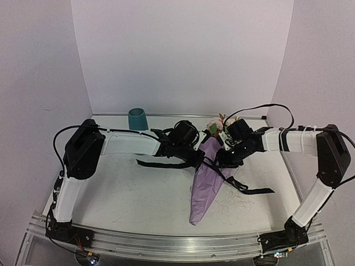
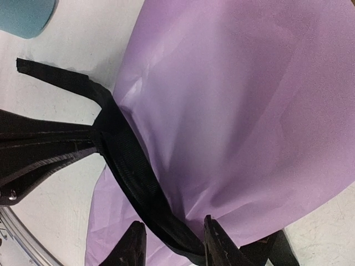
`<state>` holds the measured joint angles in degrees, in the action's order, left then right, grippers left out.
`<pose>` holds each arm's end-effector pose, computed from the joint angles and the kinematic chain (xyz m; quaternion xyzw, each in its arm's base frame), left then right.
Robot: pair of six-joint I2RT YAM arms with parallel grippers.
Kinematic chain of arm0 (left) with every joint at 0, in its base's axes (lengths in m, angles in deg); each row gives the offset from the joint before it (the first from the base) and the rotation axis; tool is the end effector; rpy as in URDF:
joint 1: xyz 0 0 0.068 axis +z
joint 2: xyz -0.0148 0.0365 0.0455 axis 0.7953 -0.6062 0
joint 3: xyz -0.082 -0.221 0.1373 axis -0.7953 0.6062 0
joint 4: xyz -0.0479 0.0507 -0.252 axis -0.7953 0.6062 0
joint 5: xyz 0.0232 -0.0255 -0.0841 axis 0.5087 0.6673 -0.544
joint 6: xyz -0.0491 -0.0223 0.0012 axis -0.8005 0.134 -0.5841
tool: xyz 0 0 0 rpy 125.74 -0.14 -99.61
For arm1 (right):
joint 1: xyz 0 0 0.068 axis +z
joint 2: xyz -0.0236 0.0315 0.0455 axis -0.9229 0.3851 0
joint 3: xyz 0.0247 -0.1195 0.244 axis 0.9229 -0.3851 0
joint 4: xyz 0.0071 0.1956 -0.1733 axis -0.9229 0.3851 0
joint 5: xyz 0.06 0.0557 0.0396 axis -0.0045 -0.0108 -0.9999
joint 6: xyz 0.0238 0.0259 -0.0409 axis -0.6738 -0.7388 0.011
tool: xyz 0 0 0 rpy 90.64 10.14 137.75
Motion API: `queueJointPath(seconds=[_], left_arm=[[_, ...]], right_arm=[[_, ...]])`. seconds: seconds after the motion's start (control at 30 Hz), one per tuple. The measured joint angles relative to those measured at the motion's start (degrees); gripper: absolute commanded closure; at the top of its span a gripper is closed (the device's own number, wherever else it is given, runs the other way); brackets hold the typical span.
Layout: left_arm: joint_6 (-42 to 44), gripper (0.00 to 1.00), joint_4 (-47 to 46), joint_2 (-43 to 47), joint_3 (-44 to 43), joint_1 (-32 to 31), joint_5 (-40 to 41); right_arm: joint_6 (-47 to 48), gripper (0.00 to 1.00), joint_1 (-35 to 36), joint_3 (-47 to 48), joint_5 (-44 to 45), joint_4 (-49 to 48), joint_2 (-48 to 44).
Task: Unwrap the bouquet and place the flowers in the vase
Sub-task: Untie the ribbon from the wrapping paper.
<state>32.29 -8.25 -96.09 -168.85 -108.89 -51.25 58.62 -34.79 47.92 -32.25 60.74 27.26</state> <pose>0.2786 -0.4223 0.1861 0.3783 0.8304 -0.2569 0.3182 0.2969 0.1987 0.2080 -0.1326 0.8950 0.2765 0.3239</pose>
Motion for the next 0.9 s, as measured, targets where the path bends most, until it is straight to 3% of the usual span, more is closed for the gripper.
queueJointPath(seconds=[0.33,0.67,0.9], left_arm=[[-1.0,1.0,0.0,0.0,0.0,0.2,-1.0],[-1.0,1.0,0.0,0.3,0.7,0.3,-1.4],[-1.0,0.98,0.0,0.4,1.3,0.3,-2.6]], right_arm=[[0.4,0.71,0.0,3.1,0.6,0.1,3.3],[0.6,0.97,0.0,4.4,1.4,0.2,3.8],[0.7,0.98,0.0,7.1,1.6,0.5,3.8]])
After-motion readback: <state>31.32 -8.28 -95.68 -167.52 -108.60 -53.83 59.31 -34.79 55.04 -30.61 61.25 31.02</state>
